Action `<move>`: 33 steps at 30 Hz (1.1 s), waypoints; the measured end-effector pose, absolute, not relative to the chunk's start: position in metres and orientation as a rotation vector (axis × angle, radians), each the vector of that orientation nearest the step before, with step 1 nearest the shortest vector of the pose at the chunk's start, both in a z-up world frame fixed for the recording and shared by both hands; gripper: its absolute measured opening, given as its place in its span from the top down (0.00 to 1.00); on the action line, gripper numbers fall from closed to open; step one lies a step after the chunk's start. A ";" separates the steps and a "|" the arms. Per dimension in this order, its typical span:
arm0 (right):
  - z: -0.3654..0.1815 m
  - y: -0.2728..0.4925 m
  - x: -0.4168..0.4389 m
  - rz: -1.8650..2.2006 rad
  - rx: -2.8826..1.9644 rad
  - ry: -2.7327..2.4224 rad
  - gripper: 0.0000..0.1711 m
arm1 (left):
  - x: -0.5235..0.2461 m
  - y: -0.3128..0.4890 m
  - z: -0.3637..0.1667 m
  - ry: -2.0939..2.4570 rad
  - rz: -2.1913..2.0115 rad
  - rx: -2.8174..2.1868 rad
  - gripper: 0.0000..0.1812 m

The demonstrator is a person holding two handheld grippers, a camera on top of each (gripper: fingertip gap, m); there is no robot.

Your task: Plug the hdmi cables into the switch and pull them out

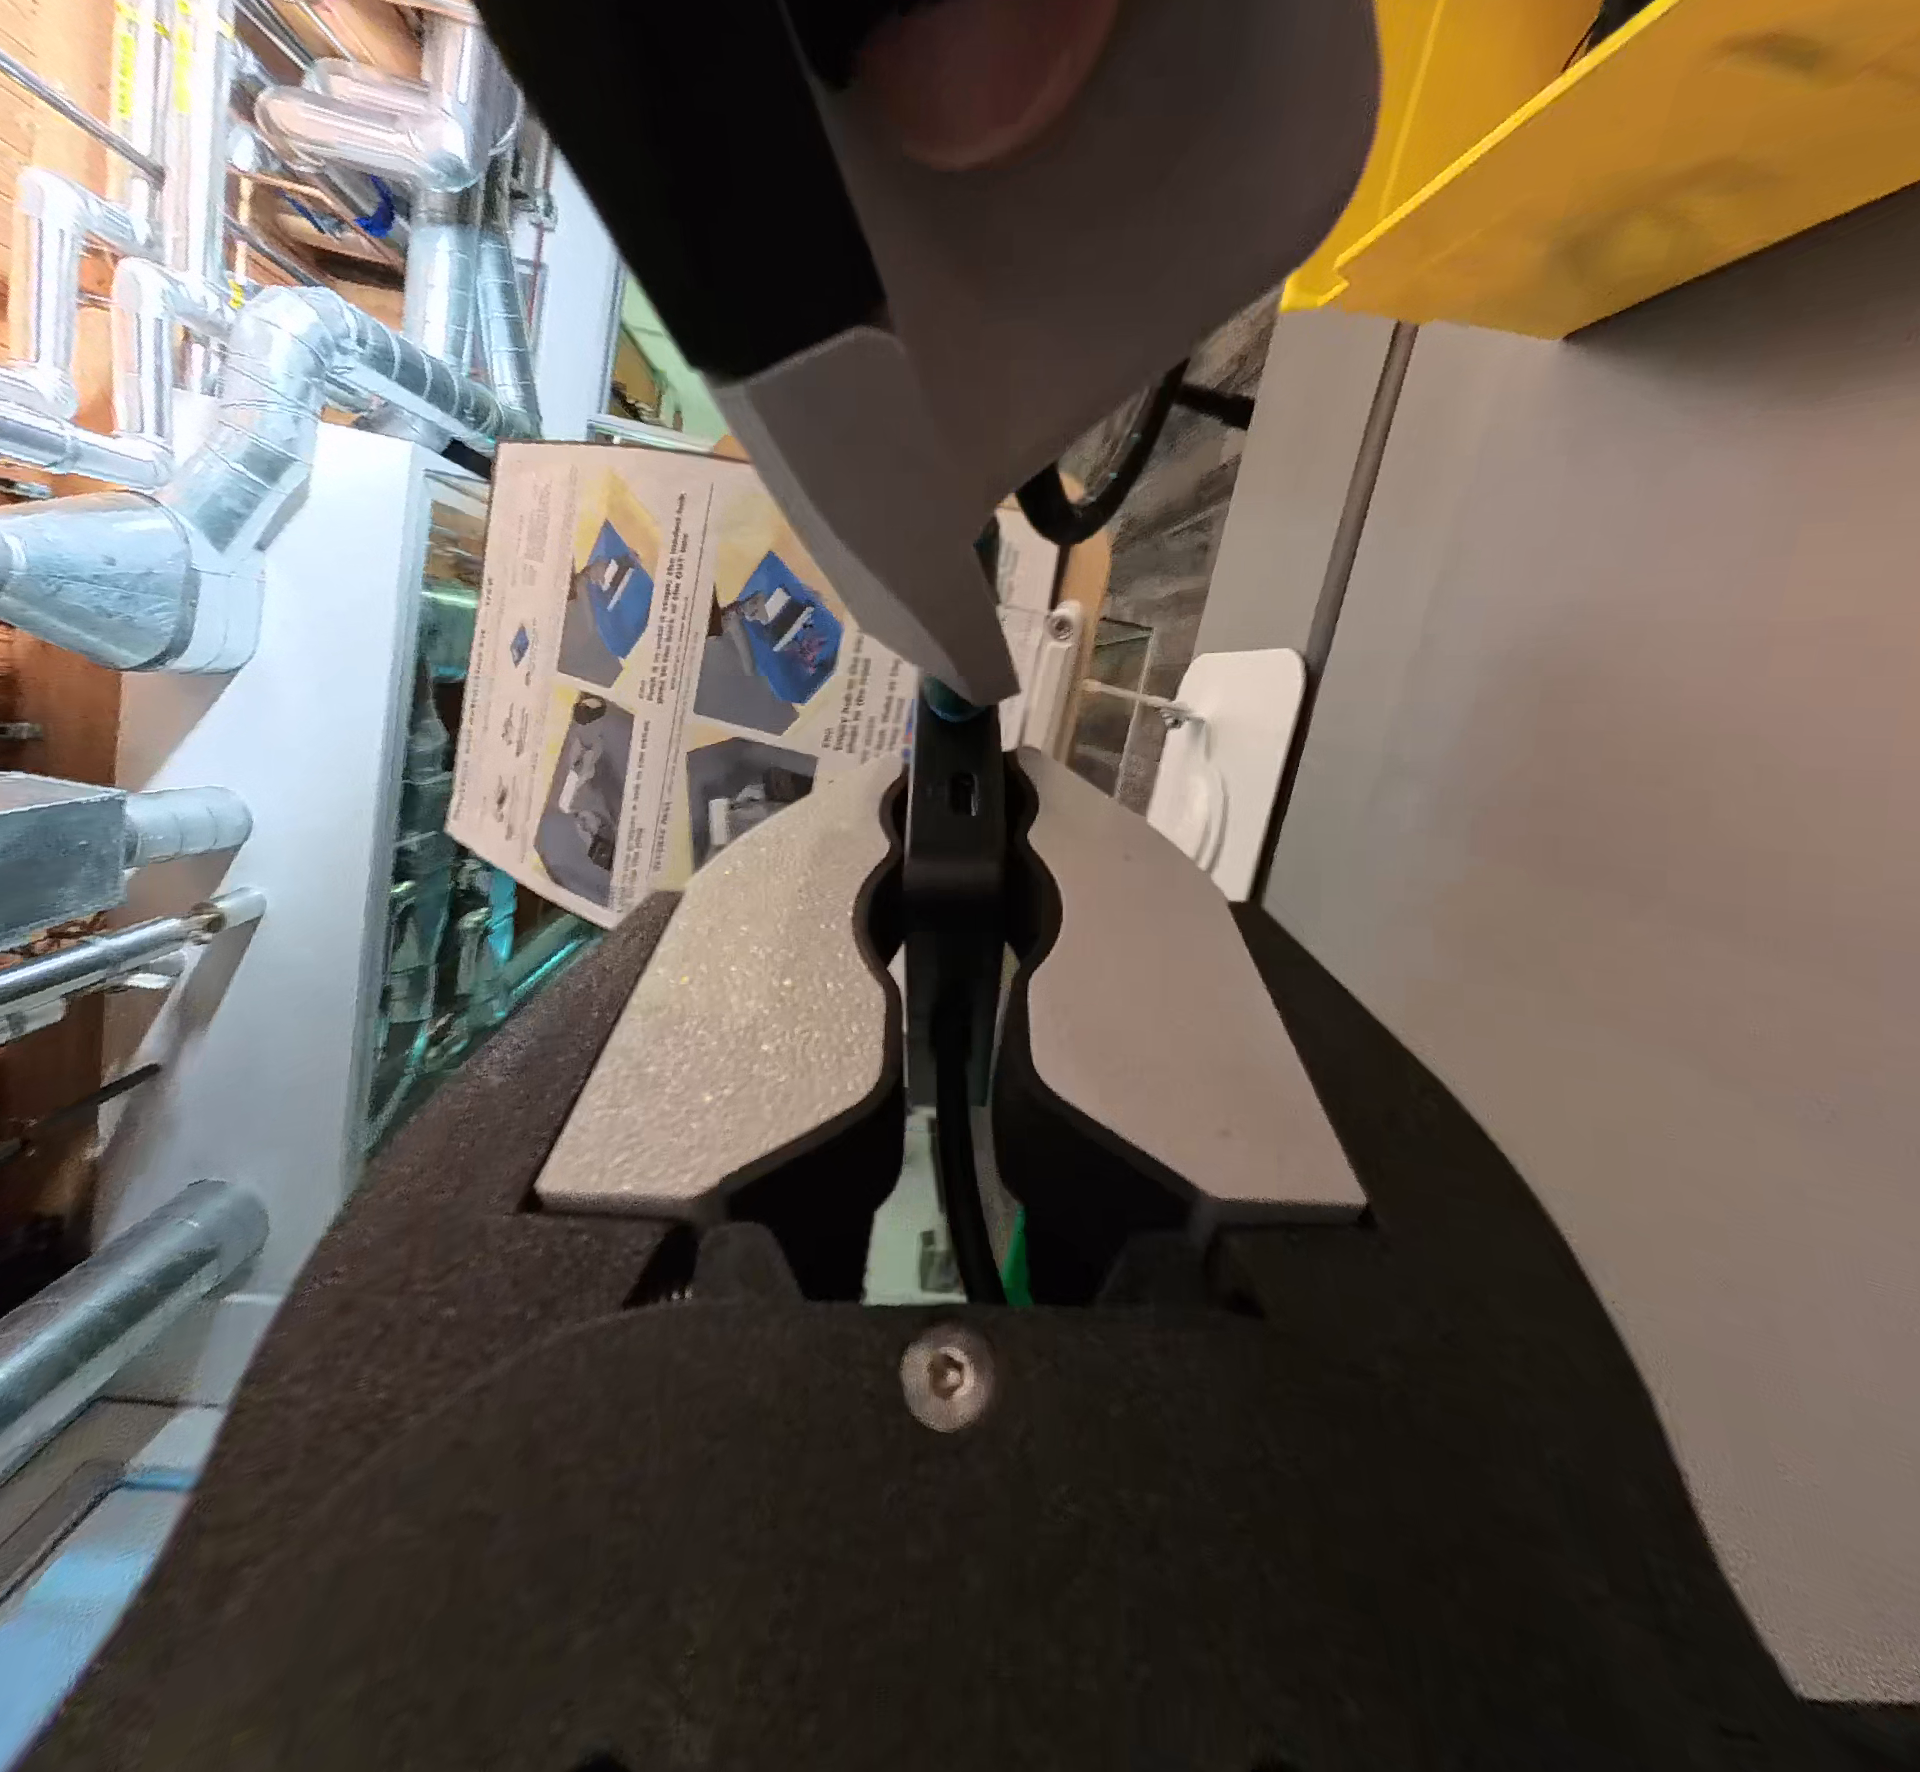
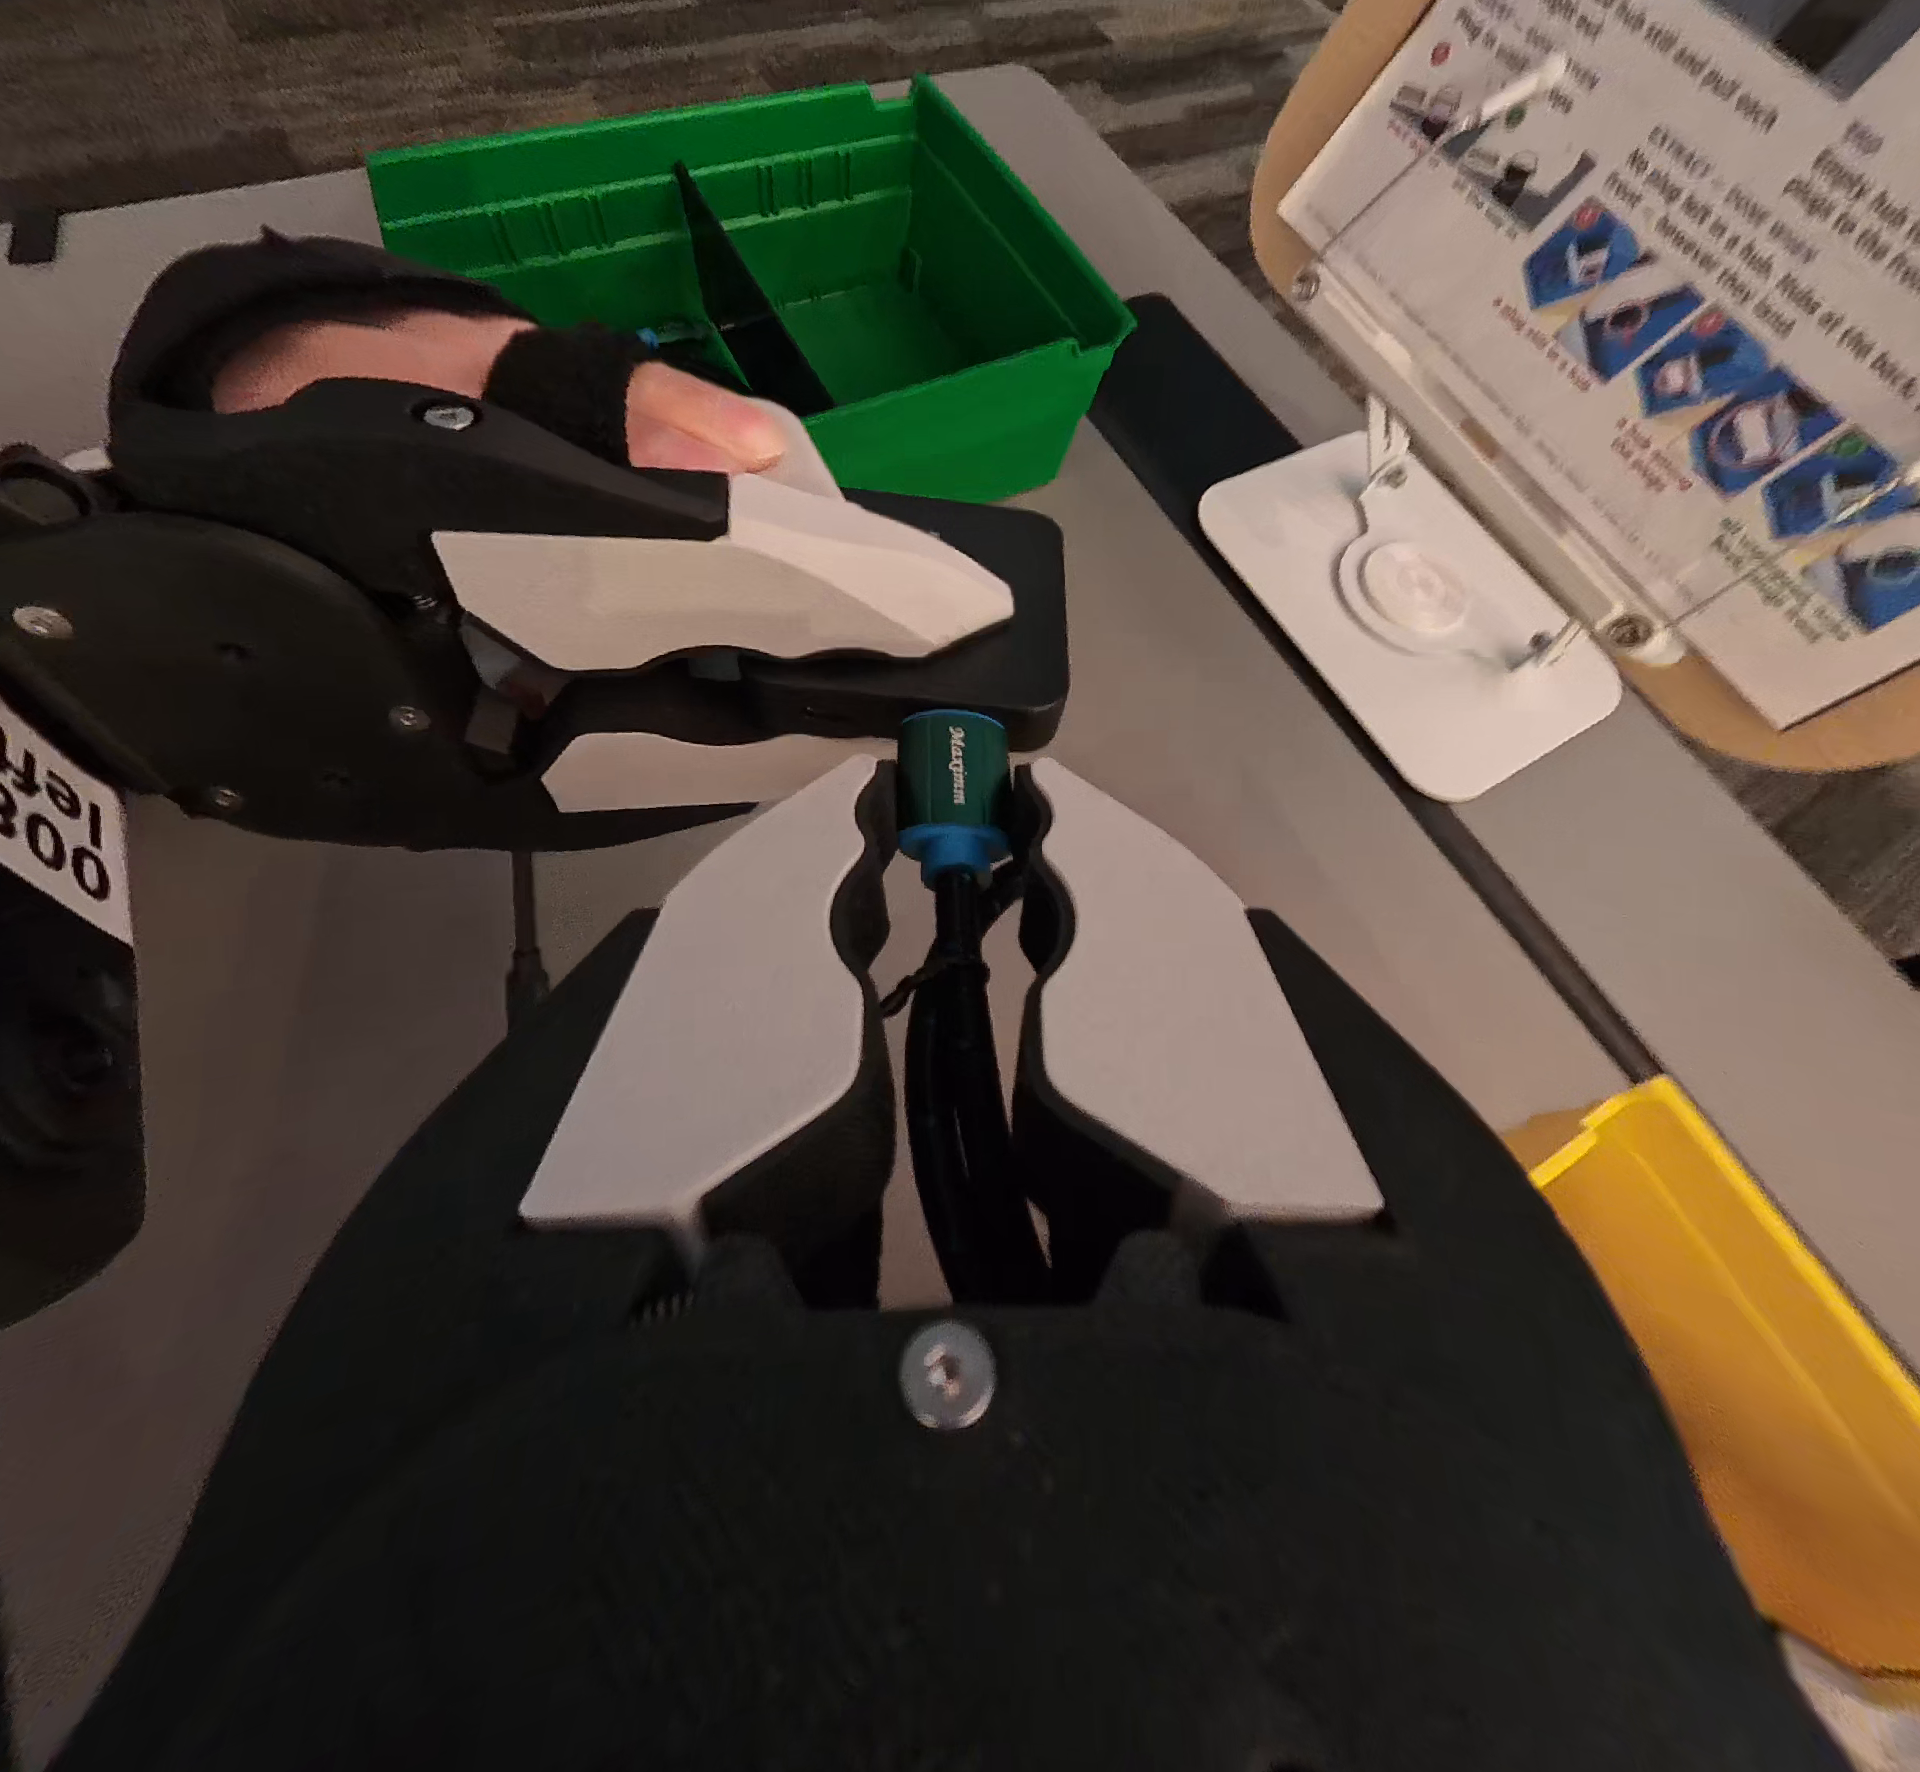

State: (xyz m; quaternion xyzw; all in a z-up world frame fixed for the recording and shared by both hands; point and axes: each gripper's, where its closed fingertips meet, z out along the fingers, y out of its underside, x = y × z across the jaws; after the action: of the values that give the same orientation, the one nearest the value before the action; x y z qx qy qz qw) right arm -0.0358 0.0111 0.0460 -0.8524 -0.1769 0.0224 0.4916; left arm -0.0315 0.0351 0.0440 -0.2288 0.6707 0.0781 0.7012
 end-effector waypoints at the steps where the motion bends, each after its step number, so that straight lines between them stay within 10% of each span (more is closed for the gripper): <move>1: 0.049 0.013 -0.036 0.045 -2.044 -0.441 0.88 | -0.032 0.037 0.048 1.475 0.185 -0.500 0.92; 12: 0.090 0.012 0.006 -0.391 -1.770 -0.524 0.88 | -0.054 0.003 0.097 1.384 -0.060 -0.567 0.78; 21: 0.116 -0.085 0.201 -1.002 -1.652 -0.213 0.88 | -0.096 0.026 0.145 1.276 -0.219 -0.674 0.80; 33: -0.015 -0.069 0.219 -0.751 -1.920 -0.608 0.87 | -0.075 0.029 0.118 1.365 -0.120 -0.658 0.81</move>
State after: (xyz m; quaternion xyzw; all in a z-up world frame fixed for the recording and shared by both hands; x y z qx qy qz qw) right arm 0.2189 -0.0687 -0.0147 -0.7857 -0.2488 -0.3071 0.4759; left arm -0.0749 0.0286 0.1181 -0.2981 0.6187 -0.0546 0.7248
